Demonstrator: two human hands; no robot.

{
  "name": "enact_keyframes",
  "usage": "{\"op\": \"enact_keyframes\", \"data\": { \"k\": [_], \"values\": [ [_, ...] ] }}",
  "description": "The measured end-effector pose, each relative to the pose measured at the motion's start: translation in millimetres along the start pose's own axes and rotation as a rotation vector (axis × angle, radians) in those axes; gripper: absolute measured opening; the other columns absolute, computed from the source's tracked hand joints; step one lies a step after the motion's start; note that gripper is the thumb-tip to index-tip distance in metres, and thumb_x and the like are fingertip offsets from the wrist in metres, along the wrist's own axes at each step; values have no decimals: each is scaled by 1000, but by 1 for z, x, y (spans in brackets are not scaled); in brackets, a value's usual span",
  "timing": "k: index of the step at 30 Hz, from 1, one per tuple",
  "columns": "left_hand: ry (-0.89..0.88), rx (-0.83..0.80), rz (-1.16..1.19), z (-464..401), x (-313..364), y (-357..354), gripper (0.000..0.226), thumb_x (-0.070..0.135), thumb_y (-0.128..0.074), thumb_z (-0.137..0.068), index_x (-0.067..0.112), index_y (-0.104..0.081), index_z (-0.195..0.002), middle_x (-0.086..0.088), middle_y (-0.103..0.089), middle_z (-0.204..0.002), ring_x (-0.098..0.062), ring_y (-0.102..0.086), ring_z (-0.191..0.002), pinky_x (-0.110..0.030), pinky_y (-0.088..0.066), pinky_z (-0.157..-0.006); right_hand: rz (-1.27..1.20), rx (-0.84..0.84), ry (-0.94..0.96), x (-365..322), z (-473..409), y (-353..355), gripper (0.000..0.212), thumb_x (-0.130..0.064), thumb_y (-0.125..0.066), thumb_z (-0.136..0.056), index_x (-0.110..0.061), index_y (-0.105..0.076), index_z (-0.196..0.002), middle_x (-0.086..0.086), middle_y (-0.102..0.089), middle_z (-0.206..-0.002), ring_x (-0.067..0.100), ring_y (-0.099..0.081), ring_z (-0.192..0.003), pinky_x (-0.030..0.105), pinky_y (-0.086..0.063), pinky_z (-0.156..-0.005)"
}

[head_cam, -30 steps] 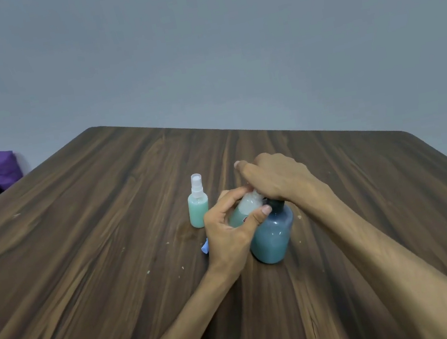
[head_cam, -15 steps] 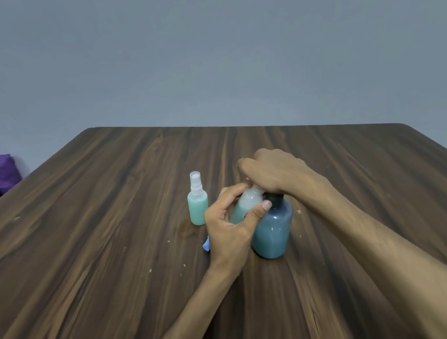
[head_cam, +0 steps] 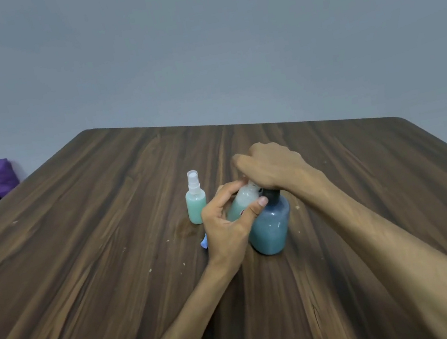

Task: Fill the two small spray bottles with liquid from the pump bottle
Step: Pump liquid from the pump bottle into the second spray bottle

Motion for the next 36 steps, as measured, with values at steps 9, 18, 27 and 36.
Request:
{"op": "enact_keyframes", "data": {
  "k": [9, 18, 27, 36],
  "values": [
    [-6, -3, 5, -1, 0, -1, 40, 23, -84, -80, 3, -74, -114, -13, -77, -108, -33, -72, -109, -58, -56, -99, -11, -7, 14, -2, -1, 4, 40, -42, -42, -96, -16, -71, -89, 0, -68, -85, 20, -60, -78, 38, -39, -69],
    [7, 1, 10, 1, 1, -1, 44, 24, -84, -79, 1, -74, -115, -16, -76, -110, -33, -73, -108, -55, -57, -99, -32, -51, -7, 0, -4, -2, 41, -42, -39, -93, -17, -72, -90, 2, -70, -91, 23, -62, -82, 40, -44, -75],
    [-9, -3, -15, 1, 0, -2, 42, 25, -85, -80, 5, -75, -115, -14, -76, -109, -32, -73, -109, -56, -57, -99, -29, -17, 2, 2, -5, 1, 42, -43, -41, -94, -16, -72, -90, 2, -70, -89, 23, -63, -81, 39, -43, -72],
    [-15, -16, -5, 0, -2, -1, 39, 24, -85, -81, 2, -74, -111, -15, -76, -107, -34, -72, -106, -61, -56, -97, -31, 23, 13, 4, -7, 0, 41, -44, -41, -97, -17, -70, -86, 2, -71, -90, 23, -62, -81, 38, -40, -69]
  ]
}}
Point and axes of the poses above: each hand's wrist, its own z-axis away from the middle knuckle, its own y-axis out of the back of the hand, x = y × z, the point moved 1 cm from there along -z, towards the middle knuckle
